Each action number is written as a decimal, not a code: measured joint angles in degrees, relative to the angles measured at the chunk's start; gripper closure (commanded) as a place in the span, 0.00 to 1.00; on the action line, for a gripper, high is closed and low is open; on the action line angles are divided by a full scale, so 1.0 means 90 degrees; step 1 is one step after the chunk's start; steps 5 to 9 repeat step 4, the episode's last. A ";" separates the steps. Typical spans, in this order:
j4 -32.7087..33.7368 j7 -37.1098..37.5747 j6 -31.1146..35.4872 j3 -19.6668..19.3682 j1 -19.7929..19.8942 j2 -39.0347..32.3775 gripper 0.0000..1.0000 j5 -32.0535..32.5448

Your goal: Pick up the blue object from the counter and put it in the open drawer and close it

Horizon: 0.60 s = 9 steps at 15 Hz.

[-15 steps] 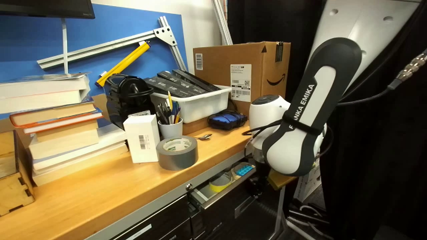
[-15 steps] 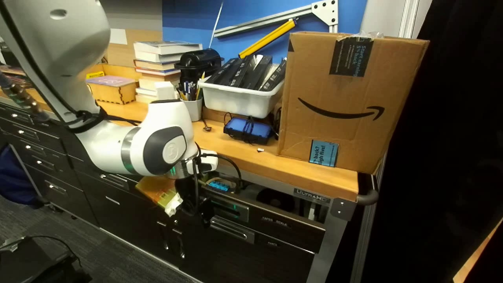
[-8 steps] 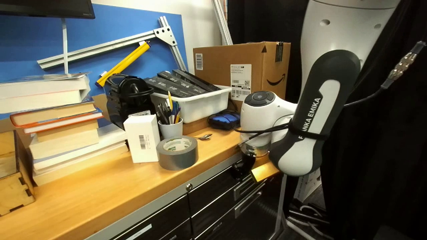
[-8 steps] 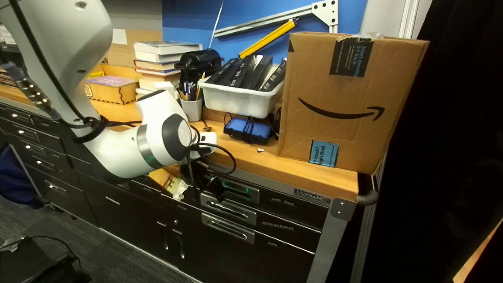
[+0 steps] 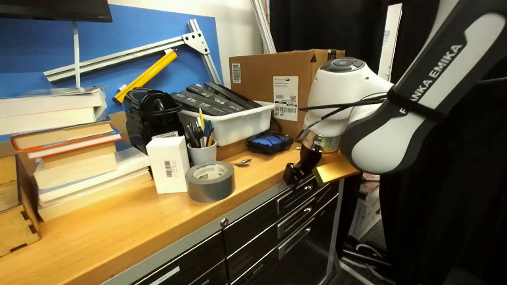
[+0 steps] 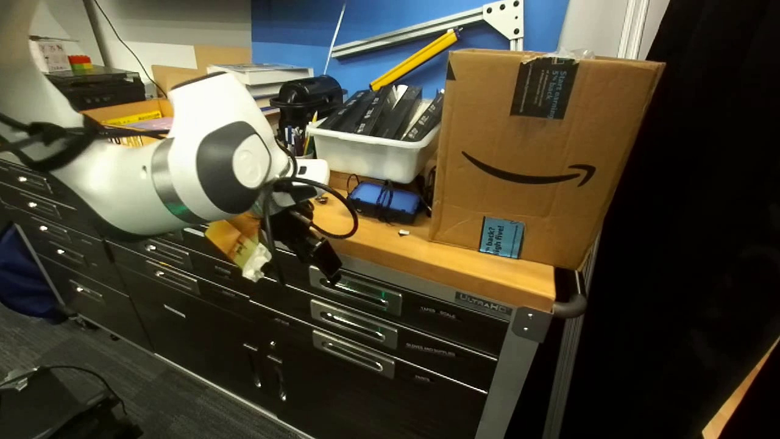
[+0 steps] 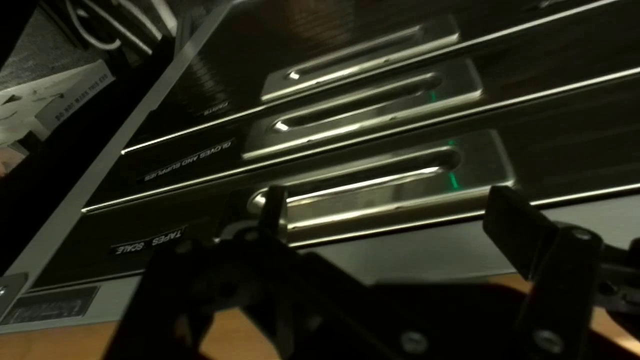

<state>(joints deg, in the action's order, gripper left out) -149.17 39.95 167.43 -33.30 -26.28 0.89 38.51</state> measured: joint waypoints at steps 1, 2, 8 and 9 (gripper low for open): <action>-0.0181 -0.0475 -0.0347 0.0131 -0.0088 0.0342 0.00 -0.0531; -0.0304 -0.0946 -0.0852 0.0177 -0.0250 0.0688 0.00 -0.1086; -0.0366 -0.1111 -0.1027 0.0918 0.0356 0.0887 0.00 -0.1346; -0.0366 -0.1111 -0.1027 0.0918 0.0356 0.0887 0.00 -0.1346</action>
